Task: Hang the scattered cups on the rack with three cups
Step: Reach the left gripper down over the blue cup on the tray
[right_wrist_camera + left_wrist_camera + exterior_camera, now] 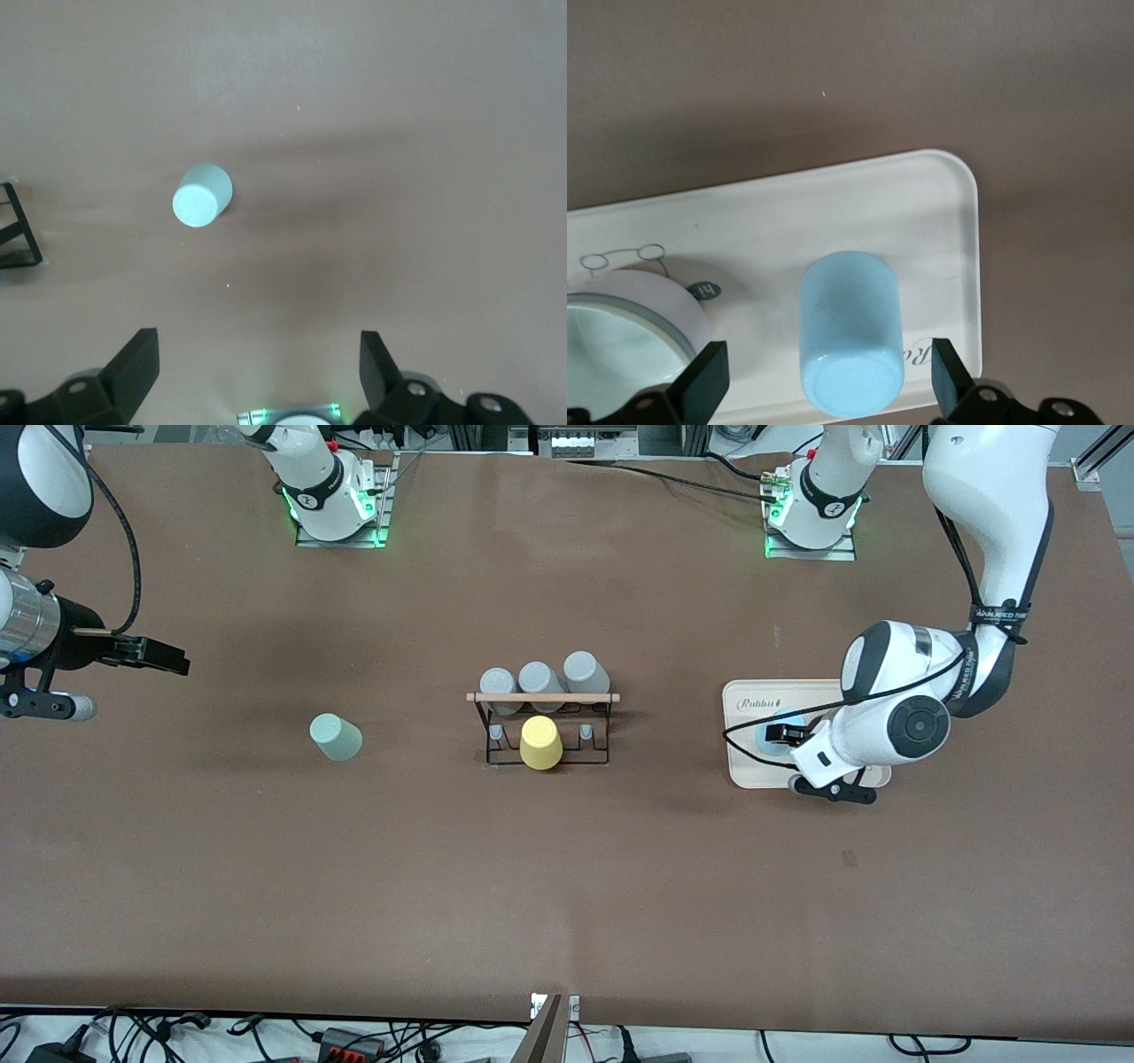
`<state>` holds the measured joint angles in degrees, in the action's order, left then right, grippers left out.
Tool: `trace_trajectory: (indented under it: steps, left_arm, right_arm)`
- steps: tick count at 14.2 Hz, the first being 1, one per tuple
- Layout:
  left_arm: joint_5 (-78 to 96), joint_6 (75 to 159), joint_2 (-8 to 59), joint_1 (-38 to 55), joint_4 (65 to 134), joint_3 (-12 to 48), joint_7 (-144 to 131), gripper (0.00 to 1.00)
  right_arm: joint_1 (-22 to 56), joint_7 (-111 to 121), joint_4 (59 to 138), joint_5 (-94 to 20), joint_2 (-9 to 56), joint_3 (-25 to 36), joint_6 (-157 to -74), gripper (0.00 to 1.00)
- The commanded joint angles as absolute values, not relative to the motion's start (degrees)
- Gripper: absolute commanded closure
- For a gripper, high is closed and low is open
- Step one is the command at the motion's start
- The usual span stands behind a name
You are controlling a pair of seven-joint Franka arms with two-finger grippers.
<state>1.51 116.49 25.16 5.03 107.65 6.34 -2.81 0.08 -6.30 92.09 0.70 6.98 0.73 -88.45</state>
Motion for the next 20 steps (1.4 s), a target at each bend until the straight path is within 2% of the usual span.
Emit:
trace_trajectory:
  steps: [1, 5, 8, 20]
  left_arm:
    - [2.5, 117.3, 22.9, 4.6, 111.1, 6.9, -2.1, 0.00]
    - [2.5, 117.5, 23.4, 4.1, 112.1, 7.0, -2.1, 0.00]
    - [2.5, 122.8, 23.6, 4.3, 115.8, 7.1, -2.1, 0.00]
    - [4.5, 123.0, 25.7, 4.8, 115.3, 7.4, -6.9, 0.00]
  right_arm:
    - [-0.1, -6.2, 95.6, 0.4, 4.0, 0.7, -91.6, 0.00]
    - [0.1, -6.3, 95.6, 0.4, 4.0, 0.6, -91.7, 0.00]
    - [0.1, -6.3, 95.7, 0.4, 4.0, 0.6, -91.5, 0.00]
    - [-0.1, -6.3, 95.9, 0.0, 4.1, 0.7, -90.6, 0.00]
